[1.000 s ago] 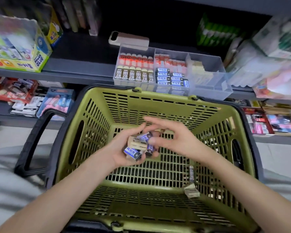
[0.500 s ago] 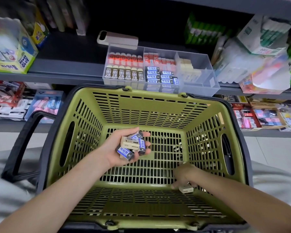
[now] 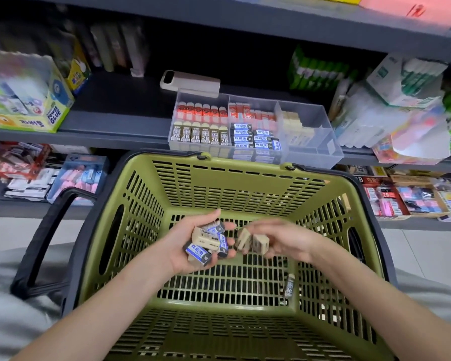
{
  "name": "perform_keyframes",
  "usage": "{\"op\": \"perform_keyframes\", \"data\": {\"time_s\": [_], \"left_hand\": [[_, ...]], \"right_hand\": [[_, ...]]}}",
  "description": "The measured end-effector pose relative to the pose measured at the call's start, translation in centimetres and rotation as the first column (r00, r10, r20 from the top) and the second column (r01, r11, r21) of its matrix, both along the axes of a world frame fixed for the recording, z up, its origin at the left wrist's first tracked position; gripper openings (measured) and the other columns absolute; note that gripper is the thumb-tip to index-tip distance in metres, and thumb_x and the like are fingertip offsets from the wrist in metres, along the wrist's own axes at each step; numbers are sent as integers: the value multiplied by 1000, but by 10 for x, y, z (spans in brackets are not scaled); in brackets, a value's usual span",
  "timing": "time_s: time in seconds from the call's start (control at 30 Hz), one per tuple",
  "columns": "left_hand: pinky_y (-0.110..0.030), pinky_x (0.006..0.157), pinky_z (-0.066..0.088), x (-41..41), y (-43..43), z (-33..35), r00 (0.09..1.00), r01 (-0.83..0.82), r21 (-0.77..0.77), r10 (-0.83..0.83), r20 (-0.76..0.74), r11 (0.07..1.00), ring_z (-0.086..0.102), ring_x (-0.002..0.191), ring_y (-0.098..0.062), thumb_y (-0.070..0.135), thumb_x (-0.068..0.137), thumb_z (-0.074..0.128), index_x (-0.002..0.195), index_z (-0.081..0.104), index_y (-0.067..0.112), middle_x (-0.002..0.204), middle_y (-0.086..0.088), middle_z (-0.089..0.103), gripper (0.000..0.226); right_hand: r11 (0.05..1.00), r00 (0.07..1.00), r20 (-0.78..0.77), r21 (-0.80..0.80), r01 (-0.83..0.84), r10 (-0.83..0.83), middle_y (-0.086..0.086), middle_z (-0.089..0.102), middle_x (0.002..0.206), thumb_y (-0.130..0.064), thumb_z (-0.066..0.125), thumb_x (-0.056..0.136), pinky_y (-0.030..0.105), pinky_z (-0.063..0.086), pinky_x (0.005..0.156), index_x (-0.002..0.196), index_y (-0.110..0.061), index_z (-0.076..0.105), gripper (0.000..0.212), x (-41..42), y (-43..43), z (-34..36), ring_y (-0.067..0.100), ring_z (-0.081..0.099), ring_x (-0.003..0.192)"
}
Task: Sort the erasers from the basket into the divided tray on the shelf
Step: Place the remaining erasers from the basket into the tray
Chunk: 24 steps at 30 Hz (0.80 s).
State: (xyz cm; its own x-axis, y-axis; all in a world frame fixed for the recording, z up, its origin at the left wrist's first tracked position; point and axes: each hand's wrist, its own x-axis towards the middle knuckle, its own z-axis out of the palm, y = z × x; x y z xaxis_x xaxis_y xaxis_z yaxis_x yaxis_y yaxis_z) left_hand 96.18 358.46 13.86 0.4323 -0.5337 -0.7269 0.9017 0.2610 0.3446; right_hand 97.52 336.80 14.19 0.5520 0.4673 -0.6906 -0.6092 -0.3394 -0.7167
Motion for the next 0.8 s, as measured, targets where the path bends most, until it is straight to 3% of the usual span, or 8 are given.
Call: {"op": "perform_keyframes", "data": {"time_s": [0.07,0.13,0.23,0.33,0.43,0.53,0.63,0.8], "left_hand": [[-22,37,47,2,-3,4,1000,-2,37,2,12,999,67,63,-31,36,69,70,83,78,7,76,-16,69,33],[-22,37,47,7,-8,10,999,-18,42,17,29,999,67,63,-31,35,68,71,84,76,5,78,-17,68,34],[-20,36,45,17,-15,20,997,-17,26,15,74,1000,68,65,-30,34,67,71,91,71,3,83,-17,68,39],[-19,35,45,27,-20,27,995,-30,33,26,101,999,69,65,-31,27,61,74,76,76,4,80,-16,70,27],[-21,34,45,35,-25,31,998,-64,-42,65,24,997,68,65,-33,19,58,77,71,75,0,84,-20,69,23],[-21,33,44,38,-34,32,995,-96,-93,94,-31,991,68,64,-32,18,51,79,69,73,-4,75,-17,67,29],[-20,33,44,41,-40,35,993,-113,-128,107,-47,985,68,63,-28,19,54,76,67,72,-6,71,-18,67,29],[-19,34,45,49,-43,46,982,-187,-211,177,-66,959,68,65,-29,15,54,77,68,72,-8,72,-18,67,28]], "right_hand": [[986,994,-4,125,106,-107,9,68,78,-43,54,84,19,36,43,92,-16,69,32,9,7,22,13,50,54],[983,990,44,132,126,-133,10,66,71,-46,47,89,19,31,37,91,-12,67,39,15,15,38,16,44,48],[982,974,124,39,185,-188,8,63,59,-45,44,94,18,24,33,91,-10,63,40,20,26,50,15,40,40],[951,928,288,-129,280,-234,3,58,49,-50,47,92,15,22,34,87,-12,64,41,24,33,56,12,42,34],[916,877,458,-274,292,-143,-3,55,41,-53,48,90,14,30,36,82,-8,63,48,32,37,61,9,46,33],[844,837,542,-480,239,71,-5,51,37,-63,38,88,25,46,56,70,-13,59,57,41,39,72,9,53,40],[782,763,601,-585,216,239,-3,46,33,-67,29,88,32,49,69,54,-18,45,62,49,37,86,14,55,48],[791,716,676,-530,306,176,-8,54,58,-71,37,82,29,46,65,78,-20,57,55,54,28,100,11,53,58]]}}
